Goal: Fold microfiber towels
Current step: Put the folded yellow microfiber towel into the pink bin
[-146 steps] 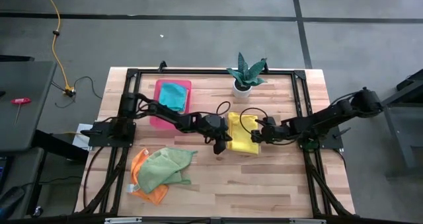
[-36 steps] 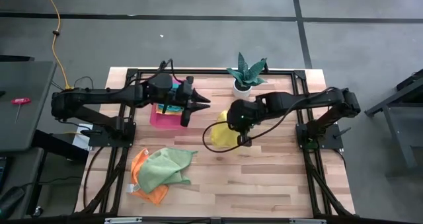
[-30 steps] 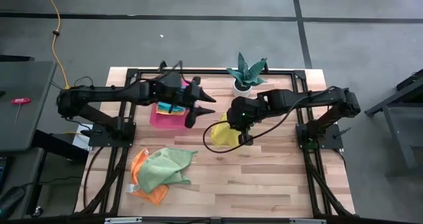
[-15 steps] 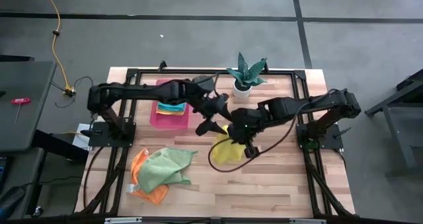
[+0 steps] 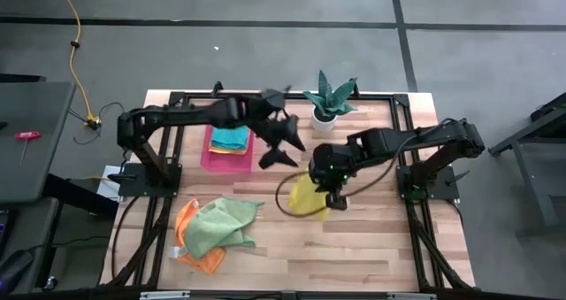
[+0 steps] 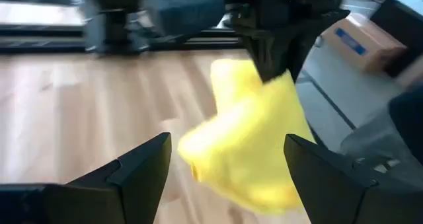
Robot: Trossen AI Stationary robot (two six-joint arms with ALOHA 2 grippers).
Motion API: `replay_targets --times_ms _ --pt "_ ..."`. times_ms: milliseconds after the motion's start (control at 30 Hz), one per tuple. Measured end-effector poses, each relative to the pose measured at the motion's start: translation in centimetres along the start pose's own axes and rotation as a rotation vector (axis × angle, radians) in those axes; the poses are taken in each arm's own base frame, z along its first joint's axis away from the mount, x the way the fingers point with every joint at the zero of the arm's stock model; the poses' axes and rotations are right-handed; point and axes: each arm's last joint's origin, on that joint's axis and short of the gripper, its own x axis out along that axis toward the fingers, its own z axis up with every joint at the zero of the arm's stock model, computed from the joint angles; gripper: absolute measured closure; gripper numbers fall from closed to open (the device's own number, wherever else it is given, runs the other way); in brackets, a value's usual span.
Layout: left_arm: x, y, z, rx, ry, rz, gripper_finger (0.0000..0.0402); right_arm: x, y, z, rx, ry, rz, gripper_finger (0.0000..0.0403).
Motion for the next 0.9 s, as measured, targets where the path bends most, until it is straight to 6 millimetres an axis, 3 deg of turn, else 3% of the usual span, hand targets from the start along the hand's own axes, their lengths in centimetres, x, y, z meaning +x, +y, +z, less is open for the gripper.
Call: replay_targets --times_ms 200,333,600,900 --pt "-2.8 0.9 -1.1 -0.111 0.089 0.045 0.0117 -1.2 -1.3 -1.8 0.133 0.046 0.050 0.0403" --pt "-3.3 1.1 -1.4 -0.121 0.106 0.052 0.0117 -1.9 -1.7 -3.7 0.180 0.006 0.070 0.0403" --pt "-1.5 -0.6 0.3 -0.027 0.004 0.012 0.0117 -2.4 -2.1 -6.8 0.440 -0.092 0.220 0.0403" --pt "1.7 -2.6 0.9 0.012 -0.028 0.010 0.0117 -3.3 -1.3 -9.0 0.554 0.262 0.422 0.0403"
